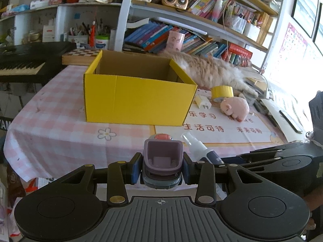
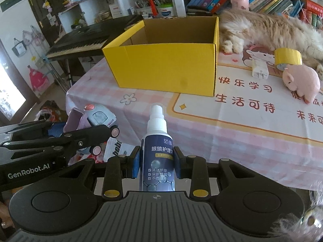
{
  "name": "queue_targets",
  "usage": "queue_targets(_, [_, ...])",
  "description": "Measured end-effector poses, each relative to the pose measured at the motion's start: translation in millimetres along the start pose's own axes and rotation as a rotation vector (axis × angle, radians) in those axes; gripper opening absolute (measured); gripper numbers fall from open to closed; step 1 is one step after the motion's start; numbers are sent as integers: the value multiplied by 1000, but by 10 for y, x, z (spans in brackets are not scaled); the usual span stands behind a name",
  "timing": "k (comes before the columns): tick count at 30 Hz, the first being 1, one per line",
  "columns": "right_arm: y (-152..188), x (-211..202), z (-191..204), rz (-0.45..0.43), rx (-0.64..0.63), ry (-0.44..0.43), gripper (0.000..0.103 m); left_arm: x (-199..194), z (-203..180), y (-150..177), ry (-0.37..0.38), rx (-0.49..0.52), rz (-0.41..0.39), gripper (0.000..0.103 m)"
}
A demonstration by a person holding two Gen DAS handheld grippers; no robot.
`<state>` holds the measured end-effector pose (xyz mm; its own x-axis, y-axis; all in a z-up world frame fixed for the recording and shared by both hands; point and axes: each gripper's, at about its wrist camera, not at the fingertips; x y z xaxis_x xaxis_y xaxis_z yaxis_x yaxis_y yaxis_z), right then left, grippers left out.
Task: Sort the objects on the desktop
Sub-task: 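Lift the spray bottle and toy car and carry both toward the yellow box, then lower both tools into the yellow box and open both grippers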
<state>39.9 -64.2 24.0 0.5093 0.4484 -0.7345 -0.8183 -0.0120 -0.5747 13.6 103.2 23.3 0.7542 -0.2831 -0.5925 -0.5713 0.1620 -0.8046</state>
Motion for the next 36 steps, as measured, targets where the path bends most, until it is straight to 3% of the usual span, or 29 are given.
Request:
queue_targets(19, [-156, 51, 41, 24, -41, -20, 30, 107, 17, -119, -13, -25, -16, 39])
queue_targets(27, [-576, 65, -12, -61, -99, -56, 30, 266, 93, -449, -52, -60, -87, 39])
queue_targets(36, [-1275, 147, -56, -141, -133, -130, 30, 514, 276, -947, -121, -74, -185, 39])
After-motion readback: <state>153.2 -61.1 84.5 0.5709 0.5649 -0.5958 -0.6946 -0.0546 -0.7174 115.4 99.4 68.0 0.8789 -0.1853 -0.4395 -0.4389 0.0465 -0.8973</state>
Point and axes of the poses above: each gripper's, at about its wrist camera, not at the fingertips, and x roughly the way its jaws point, z to its left, y to its underside, and after that the axes turned 13 degrees about x, right-handed
